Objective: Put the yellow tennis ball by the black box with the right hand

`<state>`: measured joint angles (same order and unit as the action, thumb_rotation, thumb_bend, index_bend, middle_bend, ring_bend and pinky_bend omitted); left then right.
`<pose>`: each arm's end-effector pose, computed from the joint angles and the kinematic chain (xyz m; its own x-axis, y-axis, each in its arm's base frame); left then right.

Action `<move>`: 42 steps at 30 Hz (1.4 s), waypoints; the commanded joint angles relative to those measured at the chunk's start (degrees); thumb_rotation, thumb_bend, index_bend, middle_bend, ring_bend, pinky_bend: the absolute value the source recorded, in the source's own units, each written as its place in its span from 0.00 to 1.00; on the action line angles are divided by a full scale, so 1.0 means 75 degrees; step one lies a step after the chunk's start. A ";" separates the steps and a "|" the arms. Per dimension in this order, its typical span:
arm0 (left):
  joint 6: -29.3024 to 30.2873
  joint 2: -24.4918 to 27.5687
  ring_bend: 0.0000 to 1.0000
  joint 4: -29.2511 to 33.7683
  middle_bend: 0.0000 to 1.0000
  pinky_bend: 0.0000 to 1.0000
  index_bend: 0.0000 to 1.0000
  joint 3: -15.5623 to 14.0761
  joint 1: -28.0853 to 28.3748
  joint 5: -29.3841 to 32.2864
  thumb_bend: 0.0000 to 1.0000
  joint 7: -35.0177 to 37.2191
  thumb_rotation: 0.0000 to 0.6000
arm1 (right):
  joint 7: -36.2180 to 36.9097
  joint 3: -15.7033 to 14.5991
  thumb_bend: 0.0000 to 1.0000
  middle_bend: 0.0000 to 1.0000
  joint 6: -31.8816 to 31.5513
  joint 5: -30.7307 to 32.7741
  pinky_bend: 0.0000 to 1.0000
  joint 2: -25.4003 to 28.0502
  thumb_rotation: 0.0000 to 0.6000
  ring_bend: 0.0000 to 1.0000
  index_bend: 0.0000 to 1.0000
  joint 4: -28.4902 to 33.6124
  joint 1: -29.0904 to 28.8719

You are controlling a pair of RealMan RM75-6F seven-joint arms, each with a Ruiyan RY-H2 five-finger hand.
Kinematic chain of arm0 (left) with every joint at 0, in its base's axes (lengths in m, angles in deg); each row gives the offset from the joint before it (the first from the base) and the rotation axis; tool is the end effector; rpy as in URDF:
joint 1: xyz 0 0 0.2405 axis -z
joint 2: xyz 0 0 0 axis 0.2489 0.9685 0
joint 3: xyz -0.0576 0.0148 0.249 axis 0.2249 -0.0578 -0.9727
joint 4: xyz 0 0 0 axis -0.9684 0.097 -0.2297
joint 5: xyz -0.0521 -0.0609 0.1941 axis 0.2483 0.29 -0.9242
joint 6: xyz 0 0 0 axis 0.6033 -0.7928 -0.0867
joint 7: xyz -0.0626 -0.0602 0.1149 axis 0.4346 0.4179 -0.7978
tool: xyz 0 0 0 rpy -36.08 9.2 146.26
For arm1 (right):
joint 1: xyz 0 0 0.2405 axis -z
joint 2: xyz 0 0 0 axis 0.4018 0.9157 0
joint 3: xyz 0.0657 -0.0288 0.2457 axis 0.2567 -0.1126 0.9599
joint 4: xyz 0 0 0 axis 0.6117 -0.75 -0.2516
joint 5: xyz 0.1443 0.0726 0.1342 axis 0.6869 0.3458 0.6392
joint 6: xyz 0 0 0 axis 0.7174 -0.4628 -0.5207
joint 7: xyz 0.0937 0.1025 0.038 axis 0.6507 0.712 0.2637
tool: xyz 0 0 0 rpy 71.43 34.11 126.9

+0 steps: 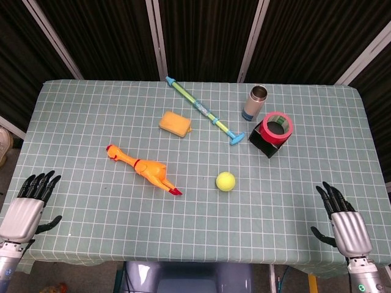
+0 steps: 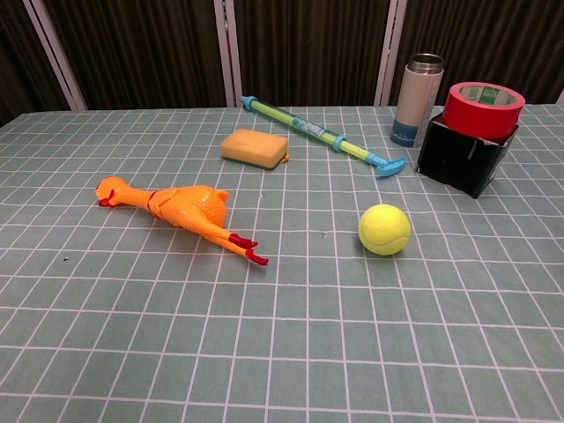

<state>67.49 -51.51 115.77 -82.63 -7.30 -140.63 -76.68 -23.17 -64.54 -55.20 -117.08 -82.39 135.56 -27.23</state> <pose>-0.2890 0.1756 0.1302 0.5099 0.0854 0.8560 0.8566 -0.1413 -0.4962 -0.2914 -0.1589 0.1315 0.3666 -0.0635 0.9282 -0.9261 -0.1209 0.3575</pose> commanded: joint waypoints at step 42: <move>-0.0429 -0.0215 0.00 -0.0063 0.00 0.01 0.00 0.0236 0.0207 0.0707 0.17 -0.0467 1.00 | 0.4558 0.0613 0.52 0.19 0.4998 0.1595 0.59 -0.1830 1.00 0.24 0.15 0.1542 -0.3108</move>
<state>64.37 -53.10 115.32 -80.88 -5.82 -135.40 -80.18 8.56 -60.66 -18.94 -105.22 -95.38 147.87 -49.53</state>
